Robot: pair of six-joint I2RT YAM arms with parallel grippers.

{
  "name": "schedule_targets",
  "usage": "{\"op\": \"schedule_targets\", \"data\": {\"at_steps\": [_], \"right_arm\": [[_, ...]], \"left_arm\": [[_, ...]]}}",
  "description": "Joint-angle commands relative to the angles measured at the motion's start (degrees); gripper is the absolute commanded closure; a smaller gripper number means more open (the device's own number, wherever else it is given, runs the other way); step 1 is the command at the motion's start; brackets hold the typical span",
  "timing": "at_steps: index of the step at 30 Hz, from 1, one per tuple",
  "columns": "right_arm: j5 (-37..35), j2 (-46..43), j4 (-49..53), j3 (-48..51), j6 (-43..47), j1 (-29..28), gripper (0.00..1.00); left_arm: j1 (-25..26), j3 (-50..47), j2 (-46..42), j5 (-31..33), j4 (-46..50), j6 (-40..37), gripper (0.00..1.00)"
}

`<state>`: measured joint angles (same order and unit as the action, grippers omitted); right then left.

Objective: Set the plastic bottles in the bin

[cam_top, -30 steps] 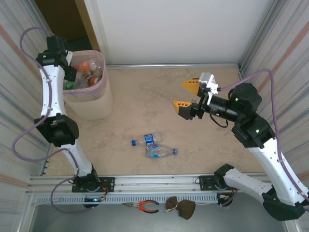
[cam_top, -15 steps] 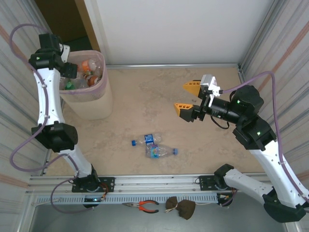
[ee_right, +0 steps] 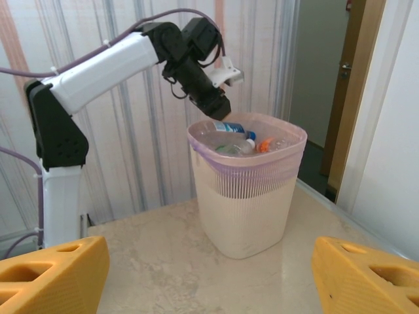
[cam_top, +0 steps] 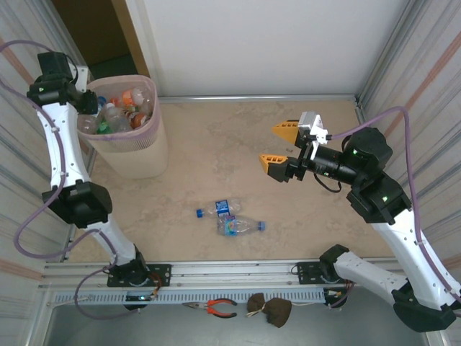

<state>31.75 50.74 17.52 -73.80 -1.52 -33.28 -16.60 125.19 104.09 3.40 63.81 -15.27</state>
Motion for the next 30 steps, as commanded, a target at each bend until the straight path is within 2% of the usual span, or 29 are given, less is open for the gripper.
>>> {"op": "schedule_targets", "data": {"at_steps": [1, 9, 15, 30], "right_arm": [[1.08, 0.32, -2.28, 0.37, -1.72, 0.47, 0.2], [1.56, 0.93, -2.06, -0.41, -1.86, 0.41, 0.21], [1.03, 0.41, -1.81, -0.55, -2.3, 0.41, 0.21], [-0.62, -0.86, -0.37, 0.33, -3.01, -0.03, 0.22]], "left_arm": [[-0.72, -3.19, 1.27, -2.5, -0.87, 0.33, 0.67], [-1.13, -9.78, 1.51, -3.49, -2.94, 0.59, 0.69], [-1.42, -9.29, -0.43, -5.17, -3.76, 1.62, 0.69], [-1.42, -6.5, -7.51, -14.86, -2.93, 5.04, 0.62]]}}
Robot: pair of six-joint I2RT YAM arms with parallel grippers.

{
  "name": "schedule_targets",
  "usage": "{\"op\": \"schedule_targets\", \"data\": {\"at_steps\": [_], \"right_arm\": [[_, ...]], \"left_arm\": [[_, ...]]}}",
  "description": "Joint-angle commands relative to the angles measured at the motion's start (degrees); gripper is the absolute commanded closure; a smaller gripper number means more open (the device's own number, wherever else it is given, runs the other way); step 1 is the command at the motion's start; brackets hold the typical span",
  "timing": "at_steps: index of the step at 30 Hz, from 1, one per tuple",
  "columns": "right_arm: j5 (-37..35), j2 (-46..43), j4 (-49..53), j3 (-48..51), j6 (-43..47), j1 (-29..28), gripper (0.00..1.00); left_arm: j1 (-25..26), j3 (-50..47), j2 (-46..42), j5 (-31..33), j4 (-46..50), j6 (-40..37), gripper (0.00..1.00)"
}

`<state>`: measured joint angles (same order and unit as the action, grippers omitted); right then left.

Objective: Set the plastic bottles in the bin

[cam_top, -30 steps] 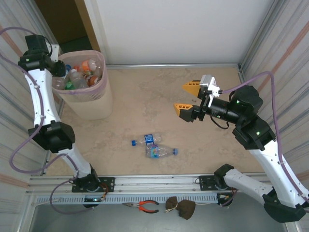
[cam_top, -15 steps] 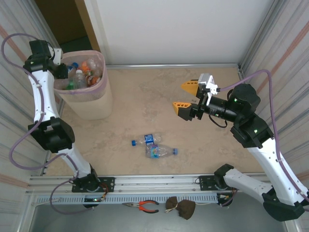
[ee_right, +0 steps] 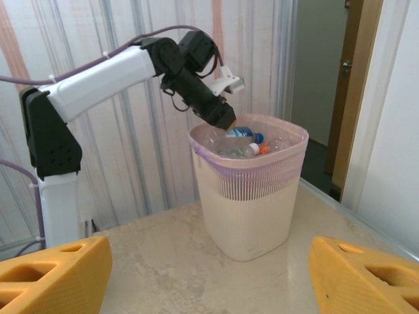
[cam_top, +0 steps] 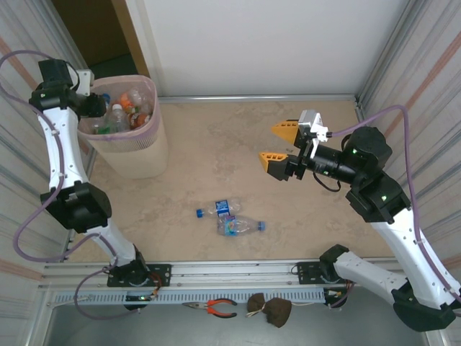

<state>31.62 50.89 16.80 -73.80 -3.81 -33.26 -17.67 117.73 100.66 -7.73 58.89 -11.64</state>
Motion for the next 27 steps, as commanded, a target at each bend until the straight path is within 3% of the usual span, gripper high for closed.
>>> {"op": "schedule_targets", "data": {"at_steps": [1, 11, 18, 27], "right_arm": [[-0.59, -1.14, 0.66, 0.49, -0.55, -0.06, 0.22], [-1.74, -1.94, 5.26, 1.44, 2.05, -0.13, 0.22], [-2.26, -2.29, 6.54, 2.27, 2.41, -0.21, 0.22], [-2.61, -2.03, 6.32, 2.39, 2.33, -0.57, 0.23]], "left_arm": [[-0.35, 0.72, -4.48, -4.27, 2.18, 1.56, 0.62], [-0.32, -2.6, -9.13, -7.88, 2.92, 3.03, 0.6], [-0.59, -4.13, -9.01, 1.82, 4.87, 2.85, 0.65], [-4.22, -5.67, -5.41, -0.43, 2.04, 4.06, 0.74]]}}
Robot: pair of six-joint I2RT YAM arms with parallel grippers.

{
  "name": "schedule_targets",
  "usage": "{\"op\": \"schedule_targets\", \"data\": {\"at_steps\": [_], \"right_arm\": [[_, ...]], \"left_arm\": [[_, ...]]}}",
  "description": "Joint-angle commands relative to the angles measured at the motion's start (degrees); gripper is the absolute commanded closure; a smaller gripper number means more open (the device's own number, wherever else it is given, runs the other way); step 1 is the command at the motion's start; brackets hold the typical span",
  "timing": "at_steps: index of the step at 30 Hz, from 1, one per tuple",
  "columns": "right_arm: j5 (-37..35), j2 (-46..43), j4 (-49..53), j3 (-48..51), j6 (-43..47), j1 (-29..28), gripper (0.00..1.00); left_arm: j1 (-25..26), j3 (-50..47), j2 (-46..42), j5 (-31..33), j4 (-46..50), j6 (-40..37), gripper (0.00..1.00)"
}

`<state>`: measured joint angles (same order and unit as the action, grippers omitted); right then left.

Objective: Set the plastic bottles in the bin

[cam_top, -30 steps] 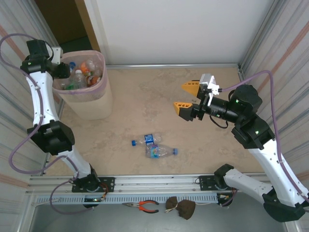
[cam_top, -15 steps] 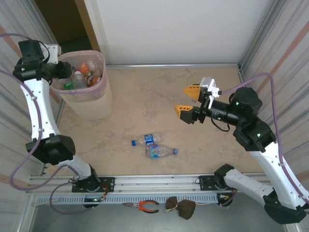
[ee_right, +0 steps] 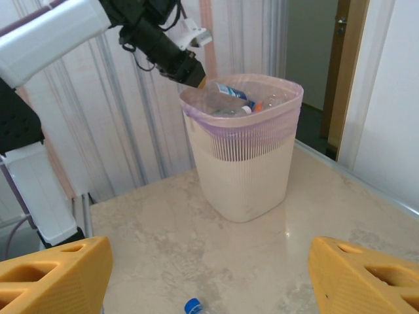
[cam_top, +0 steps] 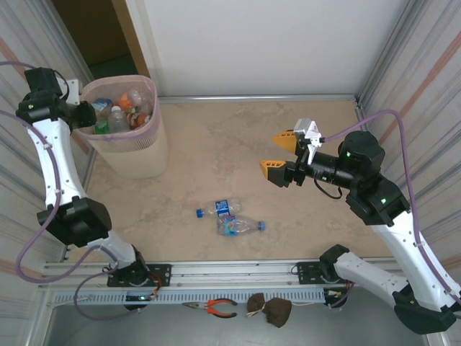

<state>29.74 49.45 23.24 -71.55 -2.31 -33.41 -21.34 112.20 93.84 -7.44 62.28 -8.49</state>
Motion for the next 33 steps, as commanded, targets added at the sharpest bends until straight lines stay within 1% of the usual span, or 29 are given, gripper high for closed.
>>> {"op": "schedule_targets", "data": {"at_steps": [1, 4, 11, 16, 17, 18, 23, 33], "right_arm": [[-0.73, -0.5, -0.17, 0.14, 0.83, -0.42, 0.23], [-0.82, -0.17, -0.36, 0.09, 0.82, -0.5, 0.23], [-1.2, 0.63, -0.9, -0.08, 0.87, -0.59, 0.23], [-0.96, 1.85, -1.66, -0.15, 0.85, -0.6, 0.23], [-0.74, 2.12, -1.75, -0.29, 0.82, -0.62, 0.23], [-0.67, 2.38, -1.82, -0.28, 0.81, -0.68, 0.23], [-0.82, 2.58, -1.82, -0.31, 0.94, -0.78, 0.23], [-1.01, 2.59, -1.83, -0.33, 0.8, -1.04, 0.23]], "left_arm": [[-0.54, 0.56, 2.2, -1.17, -1.37, 0.93, 0.75], [-0.59, 2.81, 4.95, -2.8, -1.64, 0.89, 0.79], [-0.43, 8.2, 9.42, -6.02, -3.96, 1.35, 0.8], [1.57, 10.84, 10.9, -5.57, -5.24, 1.03, 0.79], [1.97, 11.0, 11.38, -5.27, -5.62, 0.88, 0.76], [2.39, 11.1, 11.81, -5.04, -5.83, 0.84, 0.76], [2.88, 11.48, 15.02, -4.82, -5.94, 0.92, 0.76], [2.98, 7.78, 19.85, -4.69, -6.42, 1.28, 0.76]]}}
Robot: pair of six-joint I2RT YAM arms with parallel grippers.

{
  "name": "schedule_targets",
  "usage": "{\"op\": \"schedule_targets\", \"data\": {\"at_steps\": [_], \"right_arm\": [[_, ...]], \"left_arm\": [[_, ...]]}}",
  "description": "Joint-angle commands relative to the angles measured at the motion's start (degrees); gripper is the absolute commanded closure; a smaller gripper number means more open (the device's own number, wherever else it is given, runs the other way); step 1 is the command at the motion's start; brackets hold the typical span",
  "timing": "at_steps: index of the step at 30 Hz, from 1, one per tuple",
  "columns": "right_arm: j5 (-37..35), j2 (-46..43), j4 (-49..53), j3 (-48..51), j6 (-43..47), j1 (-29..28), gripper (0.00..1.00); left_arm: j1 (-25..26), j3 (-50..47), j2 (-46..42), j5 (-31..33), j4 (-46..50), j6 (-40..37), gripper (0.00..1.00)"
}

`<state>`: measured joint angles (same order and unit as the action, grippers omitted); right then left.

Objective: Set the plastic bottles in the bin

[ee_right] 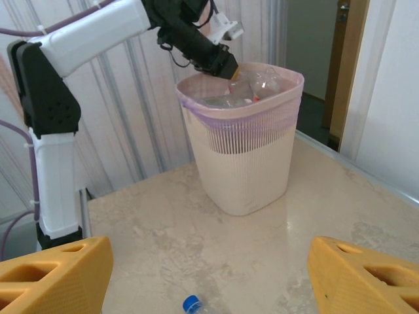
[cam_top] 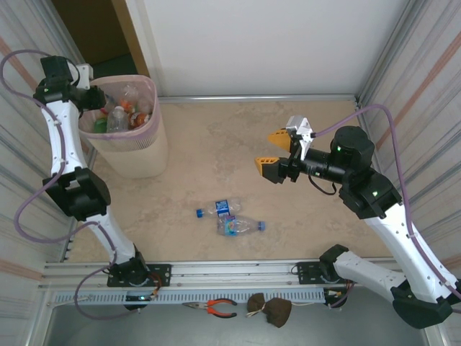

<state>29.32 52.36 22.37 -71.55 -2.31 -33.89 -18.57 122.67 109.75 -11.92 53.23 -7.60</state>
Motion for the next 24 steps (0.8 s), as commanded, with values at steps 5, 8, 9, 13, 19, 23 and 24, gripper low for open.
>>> {"op": "schedule_targets", "data": {"at_steps": [5, 8, 9, 13, 19, 23, 24], "right_arm": [[-0.68, -0.25, -0.72, -0.75, 0.71, -0.87, 0.23], [-1.03, -0.25, -0.33, -1.31, 0.73, -1.26, 0.23], [-1.22, -0.32, -0.35, -1.39, 0.73, -1.35, 0.23], [-1.75, -0.19, 0.29, -1.69, 1.1, -1.79, 0.23], [-2.52, -0.51, 0.87, -1.75, 1.36, -2.3, 0.23], [-2.94, -0.24, 1.81, -1.71, 2.1, -2.49, 0.23], [-3.21, -0.18, 2.38, -1.73, 2.56, -2.52, 0.23]], "left_arm": [[0.2, -3.99, 4.5, -0.97, 1.95, 0.26, 0.76], [0.2, -5.33, 1.95, -1.87, 0.47, 0.84, 0.76], [0.22, -5.78, 0.68, -1.96, -0.25, 1.02, 0.76], [0.2, -5.18, -3.92, -2.71, -0.87, 1.52, 0.74], [0.19, -5.75, -10.28, -3.53, -0.87, 1.97, 0.72], [0.2, -6.99, -13.55, -5.69, -0.68, 2.68, 0.71], [0.2, -7.57, -14.29, -6.55, -0.63, 2.93, 0.71]]}}
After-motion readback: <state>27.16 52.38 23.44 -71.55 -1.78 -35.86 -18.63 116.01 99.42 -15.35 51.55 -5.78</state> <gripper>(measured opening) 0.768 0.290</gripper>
